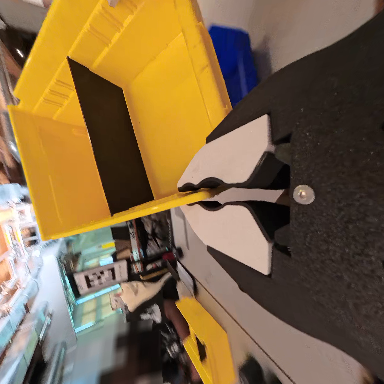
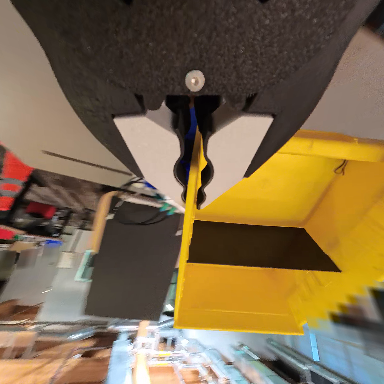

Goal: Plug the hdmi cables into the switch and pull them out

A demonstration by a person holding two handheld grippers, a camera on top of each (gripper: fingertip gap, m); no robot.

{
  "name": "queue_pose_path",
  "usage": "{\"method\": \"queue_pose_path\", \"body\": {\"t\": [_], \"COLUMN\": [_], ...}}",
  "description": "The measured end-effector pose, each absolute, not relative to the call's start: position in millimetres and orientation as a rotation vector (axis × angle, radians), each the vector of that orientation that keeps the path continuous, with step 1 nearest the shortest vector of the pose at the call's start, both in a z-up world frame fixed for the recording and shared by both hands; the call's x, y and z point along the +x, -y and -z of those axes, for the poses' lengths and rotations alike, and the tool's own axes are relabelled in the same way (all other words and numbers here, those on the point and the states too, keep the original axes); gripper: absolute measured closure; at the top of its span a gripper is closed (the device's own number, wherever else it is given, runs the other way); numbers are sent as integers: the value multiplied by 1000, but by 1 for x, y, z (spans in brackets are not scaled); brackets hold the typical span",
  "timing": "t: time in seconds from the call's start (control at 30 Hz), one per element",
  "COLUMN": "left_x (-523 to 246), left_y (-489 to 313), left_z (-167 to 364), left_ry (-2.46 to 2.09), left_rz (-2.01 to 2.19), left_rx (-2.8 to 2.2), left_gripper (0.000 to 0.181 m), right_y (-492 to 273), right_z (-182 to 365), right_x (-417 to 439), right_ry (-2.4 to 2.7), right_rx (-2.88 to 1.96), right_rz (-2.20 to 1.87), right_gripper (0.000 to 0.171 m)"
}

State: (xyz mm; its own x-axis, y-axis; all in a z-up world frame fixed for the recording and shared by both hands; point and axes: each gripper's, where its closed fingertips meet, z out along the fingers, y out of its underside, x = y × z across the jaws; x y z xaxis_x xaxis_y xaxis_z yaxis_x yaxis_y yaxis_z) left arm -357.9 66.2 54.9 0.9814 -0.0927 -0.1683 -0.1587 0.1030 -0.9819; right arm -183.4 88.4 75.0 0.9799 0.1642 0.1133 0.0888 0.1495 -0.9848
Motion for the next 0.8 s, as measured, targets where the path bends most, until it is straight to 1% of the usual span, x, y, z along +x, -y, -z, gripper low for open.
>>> {"method": "queue_pose_path", "body": {"t": [0.1,0.17,0.2,0.27,0.37,0.43,0.5,0.57,0.63,0.7,0.8], "left_x": [-246,-165,-128,-55,29,58,71,76,80,87,97], "left_y": [-99,-114,-121,-132,-140,-142,-145,-150,-154,-152,-139], "left_z": [-61,-52,-43,-17,44,80,104,122,124,124,125], "left_ry": [-350,-432,-458,-515,-611,-646,-658,-627,-590,-599,-683], "left_rz": [71,183,214,275,279,291,287,313,311,347,416], "left_rx": [-1457,-1478,-1508,-1576,-1713,-1815,-1870,-1913,-1886,-1895,-1905], "left_gripper": [173,173,173,173,175,175,175,174,172,168,162], "right_y": [-94,-97,-98,-99,-97,-98,-103,-111,-123,-131,-134], "right_z": [-108,-111,-102,-67,16,68,100,111,118,122,122], "right_x": [-77,1,39,113,206,240,257,264,269,274,289], "right_ry": [57,-39,-72,-136,-296,-374,-360,-288,-291,-415,-484], "right_rx": [-1393,-1447,-1506,-1637,-1787,-1862,-1917,-1962,-1967,-1921,-1898], "right_rz": [128,187,193,215,207,133,121,150,167,78,117], "right_gripper": [167,167,167,167,168,167,167,167,167,165,159]}}
